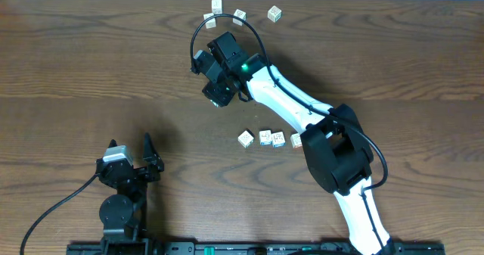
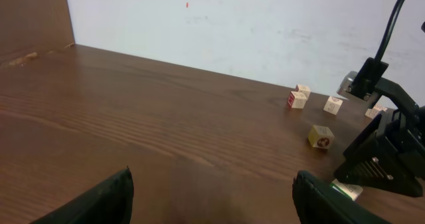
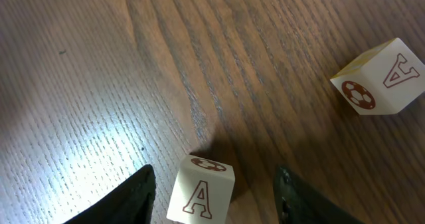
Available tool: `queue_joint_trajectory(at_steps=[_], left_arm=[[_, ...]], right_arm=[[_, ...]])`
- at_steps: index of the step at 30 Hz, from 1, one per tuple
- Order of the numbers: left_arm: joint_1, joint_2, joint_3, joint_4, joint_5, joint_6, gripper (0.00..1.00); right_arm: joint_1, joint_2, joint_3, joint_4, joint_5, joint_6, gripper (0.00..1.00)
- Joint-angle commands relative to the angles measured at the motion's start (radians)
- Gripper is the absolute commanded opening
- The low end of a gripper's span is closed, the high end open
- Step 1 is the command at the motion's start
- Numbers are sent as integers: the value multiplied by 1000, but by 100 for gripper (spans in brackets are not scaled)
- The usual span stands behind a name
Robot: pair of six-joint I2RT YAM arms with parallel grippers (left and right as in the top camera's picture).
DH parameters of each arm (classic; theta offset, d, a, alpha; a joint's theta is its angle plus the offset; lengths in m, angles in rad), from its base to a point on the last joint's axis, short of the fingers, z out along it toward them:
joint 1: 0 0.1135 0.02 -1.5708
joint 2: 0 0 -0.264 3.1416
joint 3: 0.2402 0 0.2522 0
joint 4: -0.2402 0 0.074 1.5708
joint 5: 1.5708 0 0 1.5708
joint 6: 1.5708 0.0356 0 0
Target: Lift 5 blocks
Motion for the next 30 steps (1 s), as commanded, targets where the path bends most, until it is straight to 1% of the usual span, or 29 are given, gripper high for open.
queue_joint_trajectory(at_steps=[1, 6, 10, 15, 21, 24, 27, 28, 30], left_arm=[[-3, -5, -18, -41, -10, 14, 77], [-3, -5, -18, -41, -10, 14, 77], [-3, -5, -18, -41, -10, 14, 77], [-3, -5, -18, -41, -10, 14, 77], [-3, -5, -18, -41, -10, 14, 77], [-3, -5, -18, -38, -10, 14, 77], [-3, -5, -18, -39, -10, 13, 77], [-3, -5, -18, -39, -10, 14, 77], [-3, -5, -18, -39, -10, 14, 77]], right_arm=[[21, 50, 14, -7, 14, 3, 54], [22, 68, 14, -11, 14, 4, 50], [22, 68, 14, -11, 15, 4, 44], [22, 68, 14, -16, 19, 5, 32], [23, 68, 27, -13, 47, 37, 23], [23, 66, 102, -85, 61, 52, 14], [15, 66, 253, -193, 100, 94, 3], [10, 66, 304, -227, 110, 103, 1], [-8, 64, 428, -310, 138, 126, 1]])
